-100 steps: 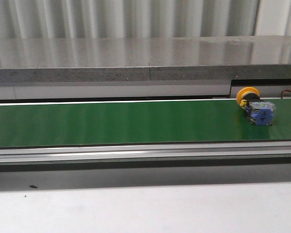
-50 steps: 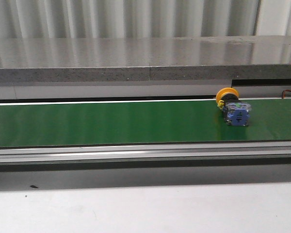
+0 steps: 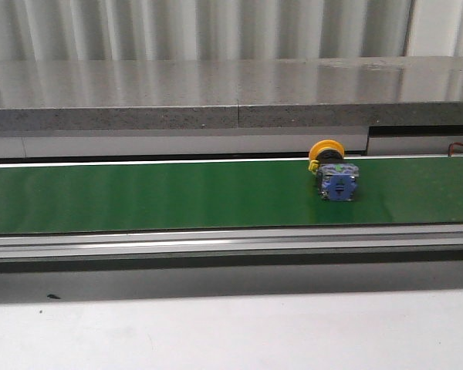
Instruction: Move button from right to left
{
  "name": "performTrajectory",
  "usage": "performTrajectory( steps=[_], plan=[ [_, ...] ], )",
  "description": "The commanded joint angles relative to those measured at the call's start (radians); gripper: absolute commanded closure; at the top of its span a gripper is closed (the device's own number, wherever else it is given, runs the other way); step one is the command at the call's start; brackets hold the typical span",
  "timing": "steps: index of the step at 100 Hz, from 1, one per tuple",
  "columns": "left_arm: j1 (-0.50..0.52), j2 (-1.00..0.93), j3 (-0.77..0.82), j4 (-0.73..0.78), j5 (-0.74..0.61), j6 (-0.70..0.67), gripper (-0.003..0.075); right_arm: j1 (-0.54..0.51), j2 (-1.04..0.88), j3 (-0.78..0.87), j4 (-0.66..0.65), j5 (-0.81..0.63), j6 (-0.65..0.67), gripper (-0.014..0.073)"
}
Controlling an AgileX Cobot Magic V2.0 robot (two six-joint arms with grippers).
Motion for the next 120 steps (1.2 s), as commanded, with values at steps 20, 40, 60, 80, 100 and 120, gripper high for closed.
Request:
performTrajectory(
  steps=[20, 40, 60, 80, 100, 120],
  plan=[
    [0.002, 0.021, -0.157, -0.002, 0.103, -0.011, 0.0741, 0.003, 0.009, -0.024, 0.008, -0.073, -0.009, 0.0662],
    [0.002, 0.166, -0.267, -0.03, 0.18, -0.011, 0.0741, 0.003, 0.009, -0.024, 0.008, -0.073, -0.009, 0.0662],
    [0.002, 0.325, -0.405, -0.113, 0.338, -0.011, 0.0741, 0.003, 0.009, -0.024, 0.008, -0.073, -0.009, 0.0662],
    [0.002, 0.488, -0.519, -0.132, 0.441, -0.011, 0.0741, 0.003, 0.009, -0.024, 0.008, -0.073, -0.009, 0.0662],
    [0.002, 0.644, -0.602, -0.132, 0.486, -0.011, 0.0636, 0.003, 0.009, -0.024, 0.008, -0.073, -0.009, 0.0662],
    [0.002, 0.789, -0.668, -0.142, 0.502, -0.011, 0.0255, 0.003, 0.009, -0.024, 0.008, -0.073, -0.009, 0.0662]
  ],
)
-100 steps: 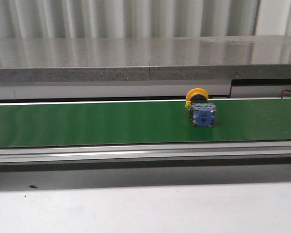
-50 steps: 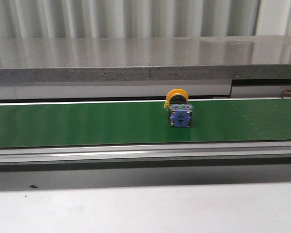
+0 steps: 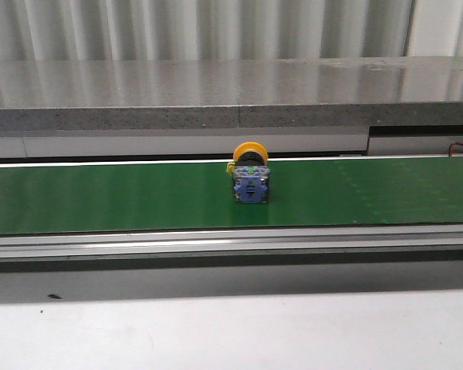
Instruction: Move button from right to left
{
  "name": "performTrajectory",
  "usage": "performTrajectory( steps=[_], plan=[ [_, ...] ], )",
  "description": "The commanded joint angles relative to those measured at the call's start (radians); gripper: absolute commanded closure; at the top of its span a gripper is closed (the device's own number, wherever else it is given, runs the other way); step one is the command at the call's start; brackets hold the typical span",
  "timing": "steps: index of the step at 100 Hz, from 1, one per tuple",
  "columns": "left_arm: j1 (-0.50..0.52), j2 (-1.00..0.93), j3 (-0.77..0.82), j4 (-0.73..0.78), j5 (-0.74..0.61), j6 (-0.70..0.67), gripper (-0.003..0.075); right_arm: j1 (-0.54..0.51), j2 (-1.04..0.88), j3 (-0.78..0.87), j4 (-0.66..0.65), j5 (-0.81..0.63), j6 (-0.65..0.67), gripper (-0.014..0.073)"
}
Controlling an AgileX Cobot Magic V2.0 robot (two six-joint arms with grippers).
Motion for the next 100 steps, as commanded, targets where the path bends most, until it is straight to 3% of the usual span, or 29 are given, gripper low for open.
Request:
performTrajectory(
  steps=[1, 8, 23, 71, 100],
  plan=[
    [0.002, 0.054, -0.061, -0.023, -0.043, -0.011, 0.0235, 0.003, 0.009, -0.024, 0.007, -0.073, -0.009, 0.0662],
    [0.002, 0.097, -0.093, -0.035, -0.023, -0.013, 0.0177, 0.003, 0.009, -0.024, 0.007, -0.073, -0.009, 0.0662],
    [-0.038, 0.199, -0.163, -0.057, -0.017, -0.044, 0.0177, 0.003, 0.009, -0.024, 0.007, -0.073, -0.009, 0.0662],
    [-0.409, 0.613, -0.468, 0.133, 0.075, -0.358, 0.0211, 0.003, 0.009, -0.024, 0.007, -0.073, -0.009, 0.0662],
    [-0.544, 0.824, -0.702, 0.204, 0.167, -0.484, 0.021, 0.003, 0.009, -0.024, 0.007, -0.073, -0.009, 0.0662]
  ],
)
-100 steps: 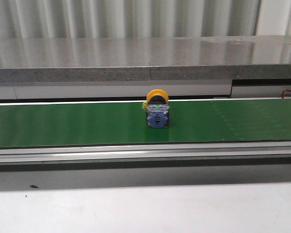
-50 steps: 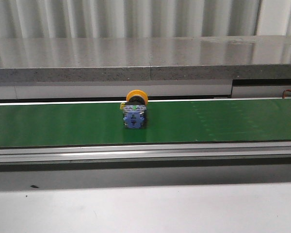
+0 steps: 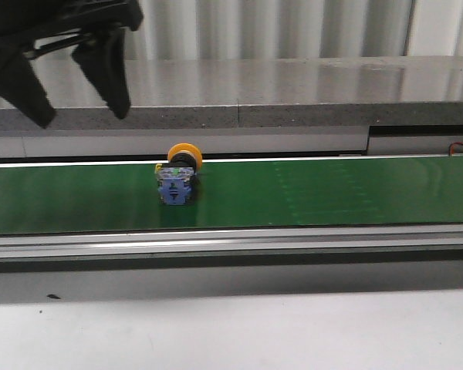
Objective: Move button from right to left
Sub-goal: 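Lower the left gripper over the button and close on it, then lift the button off the belt with the left gripper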
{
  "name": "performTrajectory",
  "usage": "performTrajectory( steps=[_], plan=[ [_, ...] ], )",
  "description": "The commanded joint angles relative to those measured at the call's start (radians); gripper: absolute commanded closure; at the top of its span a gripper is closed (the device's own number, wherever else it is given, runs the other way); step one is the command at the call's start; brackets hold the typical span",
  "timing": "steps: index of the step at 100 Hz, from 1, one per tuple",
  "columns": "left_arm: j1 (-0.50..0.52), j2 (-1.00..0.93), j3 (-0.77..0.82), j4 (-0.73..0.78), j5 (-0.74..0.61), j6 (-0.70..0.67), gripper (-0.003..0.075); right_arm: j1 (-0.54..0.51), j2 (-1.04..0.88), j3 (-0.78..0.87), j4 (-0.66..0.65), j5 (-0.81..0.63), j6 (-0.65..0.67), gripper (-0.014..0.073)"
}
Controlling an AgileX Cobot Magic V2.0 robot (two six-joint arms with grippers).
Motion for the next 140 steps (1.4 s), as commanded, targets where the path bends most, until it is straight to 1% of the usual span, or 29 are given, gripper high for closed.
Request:
performTrajectory(
  steps=[1, 12, 29, 39, 72, 77, 82, 94, 101, 105, 120, 130, 140],
  plan=[
    [-0.028, 0.013, -0.087, 0.009, 0.0, -0.04, 0.021, 0.003, 0.009, -0.024, 0.006, -0.073, -0.009, 0.0662],
    [-0.046, 0.075, -0.15, -0.012, 0.028, -0.04, 0.021, 0.003, 0.009, -0.024, 0.006, -0.073, -0.009, 0.0662],
    [-0.046, 0.15, -0.208, -0.041, 0.072, -0.04, 0.021, 0.003, 0.009, -0.024, 0.006, -0.073, -0.009, 0.0662],
    [-0.046, 0.18, -0.21, -0.041, 0.101, -0.04, 0.021, 0.003, 0.009, -0.024, 0.006, -0.073, -0.009, 0.0662],
    [-0.013, 0.257, -0.211, -0.044, 0.116, -0.047, 0.0216, 0.003, 0.009, -0.024, 0.006, -0.073, -0.009, 0.0662],
    [-0.007, 0.264, -0.211, -0.042, 0.118, -0.049, 0.0244, 0.003, 0.009, -0.024, 0.006, -0.073, -0.009, 0.0662],
    [-0.005, 0.269, -0.211, -0.039, 0.118, -0.069, 0.03, 0.003, 0.009, -0.024, 0.006, -0.073, -0.009, 0.0662],
    [-0.005, 0.269, -0.211, -0.031, 0.115, -0.071, 0.0507, 0.003, 0.009, -0.024, 0.006, -0.073, -0.009, 0.0662],
    [-0.005, 0.269, -0.211, -0.025, 0.115, -0.071, 0.0576, 0.003, 0.009, -0.024, 0.006, -0.073, -0.009, 0.0662],
    [-0.005, 0.269, -0.211, -0.024, 0.115, -0.071, 0.0588, 0.003, 0.009, -0.024, 0.006, -0.073, -0.009, 0.0662],
    [0.003, 0.248, -0.211, -0.024, 0.115, -0.071, 0.0587, 0.003, 0.009, -0.024, 0.006, -0.073, -0.009, 0.0662],
    [0.038, 0.216, -0.211, -0.026, 0.124, -0.067, 0.0587, 0.003, 0.009, -0.024, 0.006, -0.073, -0.009, 0.0662],
    [0.089, 0.189, -0.211, -0.053, 0.148, -0.006, 0.0587, 0.003, 0.009, -0.024, 0.006, -0.073, -0.009, 0.0662]
  ],
)
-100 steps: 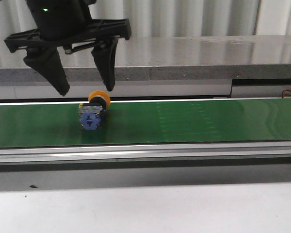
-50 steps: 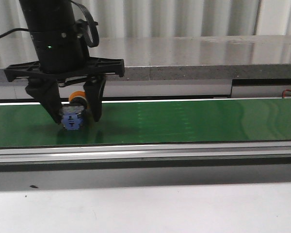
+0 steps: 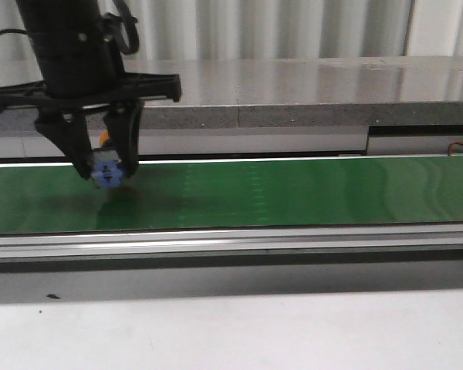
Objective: Move button from right to left
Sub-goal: 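Lift the button off the belt with the left gripper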
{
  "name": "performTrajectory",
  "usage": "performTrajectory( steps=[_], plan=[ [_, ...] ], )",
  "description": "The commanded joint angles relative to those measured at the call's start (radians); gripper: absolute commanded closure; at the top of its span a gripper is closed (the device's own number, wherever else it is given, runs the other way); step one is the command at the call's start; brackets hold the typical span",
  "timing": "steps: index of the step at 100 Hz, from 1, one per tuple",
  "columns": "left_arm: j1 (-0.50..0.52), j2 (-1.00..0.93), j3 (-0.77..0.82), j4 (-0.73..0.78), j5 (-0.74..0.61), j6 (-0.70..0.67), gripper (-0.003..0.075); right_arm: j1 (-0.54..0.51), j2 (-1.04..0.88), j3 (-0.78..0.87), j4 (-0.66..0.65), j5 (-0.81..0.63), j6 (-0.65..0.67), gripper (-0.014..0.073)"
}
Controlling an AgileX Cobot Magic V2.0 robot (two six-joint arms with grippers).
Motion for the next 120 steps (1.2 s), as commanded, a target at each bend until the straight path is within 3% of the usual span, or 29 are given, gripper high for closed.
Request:
performTrajectory(
  steps=[1, 74, 106, 120],
  plan=[
    [0.042, -0.08, -0.03, -0.023, 0.01, 0.041, 0.0587, 0.003, 0.009, -0.024, 0.006, -0.073, -0.009, 0.0662],
    [0.563, -0.115, -0.03, -0.036, 0.19, 0.485, 0.0587, 0.003, 0.009, -0.024, 0.006, -0.073, -0.009, 0.0662],
    [0.778, -0.117, -0.017, -0.053, 0.211, 0.773, 0.0587, 0.003, 0.009, -0.024, 0.006, -0.073, -0.009, 0.0662],
    [0.848, -0.108, -0.016, -0.068, 0.191, 0.831, 0.0587, 0.003, 0.009, -0.024, 0.006, -0.073, -0.009, 0.0662]
  ],
)
